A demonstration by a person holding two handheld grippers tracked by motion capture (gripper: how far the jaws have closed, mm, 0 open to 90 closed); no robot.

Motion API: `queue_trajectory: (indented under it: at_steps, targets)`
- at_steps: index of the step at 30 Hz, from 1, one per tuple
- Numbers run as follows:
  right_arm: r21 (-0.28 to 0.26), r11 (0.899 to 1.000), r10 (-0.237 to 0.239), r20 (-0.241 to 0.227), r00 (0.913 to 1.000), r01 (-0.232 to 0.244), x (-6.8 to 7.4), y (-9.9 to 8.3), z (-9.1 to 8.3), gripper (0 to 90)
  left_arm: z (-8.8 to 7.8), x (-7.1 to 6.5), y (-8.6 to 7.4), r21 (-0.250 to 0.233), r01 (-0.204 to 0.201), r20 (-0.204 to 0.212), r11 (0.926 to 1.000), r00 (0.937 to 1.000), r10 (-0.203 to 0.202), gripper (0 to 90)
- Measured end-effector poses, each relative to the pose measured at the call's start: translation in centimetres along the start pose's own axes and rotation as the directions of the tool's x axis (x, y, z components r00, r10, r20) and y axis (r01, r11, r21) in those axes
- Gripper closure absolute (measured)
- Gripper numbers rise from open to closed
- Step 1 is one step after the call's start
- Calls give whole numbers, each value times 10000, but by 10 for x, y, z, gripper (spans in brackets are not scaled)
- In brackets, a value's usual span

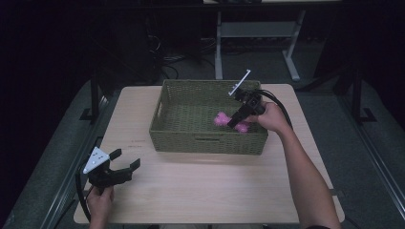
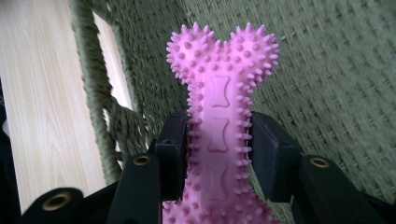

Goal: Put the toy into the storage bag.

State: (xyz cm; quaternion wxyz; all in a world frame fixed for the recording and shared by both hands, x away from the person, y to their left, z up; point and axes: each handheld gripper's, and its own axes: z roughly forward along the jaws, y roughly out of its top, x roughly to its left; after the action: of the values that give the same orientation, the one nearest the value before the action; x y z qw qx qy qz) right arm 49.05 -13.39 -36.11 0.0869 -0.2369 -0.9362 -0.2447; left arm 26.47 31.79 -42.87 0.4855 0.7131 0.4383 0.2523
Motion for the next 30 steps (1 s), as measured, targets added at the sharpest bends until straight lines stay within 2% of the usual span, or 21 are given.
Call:
queue_trajectory:
  at_steps: [3, 10, 21, 30]
  targets:
    - [184, 9998, -13, 55, 10000, 12, 0, -1, 2, 576, 0, 0, 0, 4, 20, 11, 10000, 10000, -20, 133]
    - [209, 9997, -129, 144, 9998, 126, 1, -2, 2, 576, 0, 0, 0, -4, 11, 8, 10000, 10000, -11, 133]
    - [136, 9998, 154, -10, 9999, -154, -2, -10, 10, 575, 1, -1, 0, 31, -43, 21, 10000, 10000, 43, 133]
    - [81, 9999, 125, -27, 9999, -125, -1, -7, 11, 570, 0, -1, 0, -17, -19, 38, 10000, 10000, 19, 133]
